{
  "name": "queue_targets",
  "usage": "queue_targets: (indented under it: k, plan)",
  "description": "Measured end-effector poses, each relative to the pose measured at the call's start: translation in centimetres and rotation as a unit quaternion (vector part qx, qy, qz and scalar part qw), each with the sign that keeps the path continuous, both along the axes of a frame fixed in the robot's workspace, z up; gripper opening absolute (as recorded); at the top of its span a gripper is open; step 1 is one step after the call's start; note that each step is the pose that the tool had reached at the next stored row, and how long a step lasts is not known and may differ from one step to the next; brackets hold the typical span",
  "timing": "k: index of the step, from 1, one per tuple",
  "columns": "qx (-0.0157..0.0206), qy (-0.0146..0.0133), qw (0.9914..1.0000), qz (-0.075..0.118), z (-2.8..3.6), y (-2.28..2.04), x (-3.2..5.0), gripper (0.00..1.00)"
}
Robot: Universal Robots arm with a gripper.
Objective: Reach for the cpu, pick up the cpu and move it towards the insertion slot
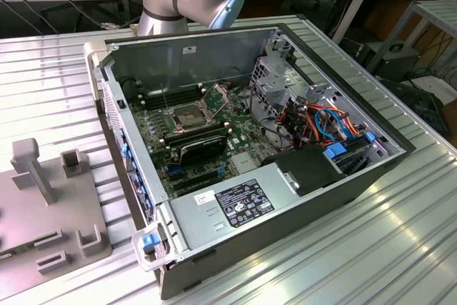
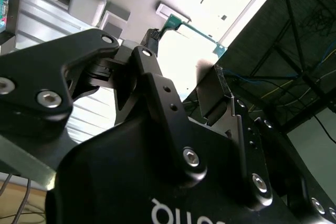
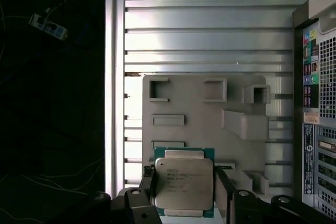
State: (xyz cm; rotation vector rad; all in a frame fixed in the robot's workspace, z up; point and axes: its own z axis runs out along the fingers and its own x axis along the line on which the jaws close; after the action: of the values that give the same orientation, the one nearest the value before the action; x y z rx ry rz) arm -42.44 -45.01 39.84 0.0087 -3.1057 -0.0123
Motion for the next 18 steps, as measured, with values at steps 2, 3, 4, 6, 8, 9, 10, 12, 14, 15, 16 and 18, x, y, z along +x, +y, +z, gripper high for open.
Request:
queue_targets:
  k: [2, 3, 4, 6, 8, 9, 10, 12, 14, 15, 16, 18]
  plan:
    - [0.0000, 0.0000, 1.00000, 0.000, 0.00, 0.00, 0.16, 0.54]
    - [-0.0001, 0.0000, 1.00000, 0.000, 0.00, -0.01, 0.29, 0.54]
    - [0.0000, 0.0000, 1.00000, 0.000, 0.00, -0.01, 0.41, 0.54]
    - [0.0000, 0.0000, 1.00000, 0.000, 0.00, 0.00, 0.47, 0.54]
    - [0.0000, 0.0000, 1.00000, 0.000, 0.00, -0.01, 0.65, 0.54]
    - [0.0000, 0.0000, 1.00000, 0.000, 0.00, 0.00, 0.73, 0.54]
    - [0.0000, 0.0000, 1.00000, 0.000, 0.00, 0.00, 0.78, 0.54]
    - [0.0000, 0.0000, 1.00000, 0.000, 0.00, 0.00, 0.88, 0.54]
    - [0.0000, 0.0000, 1.00000, 0.000, 0.00, -0.01, 1.03, 0.54]
    - [0.0000, 0.0000, 1.00000, 0.000, 0.00, -0.01, 1.10, 0.54]
    - [0.0000, 0.0000, 1.00000, 0.000, 0.00, 0.00, 1.17, 0.54]
    - [0.0000, 0.0000, 1.00000, 0.000, 0.00, 0.00, 1.30, 0.54]
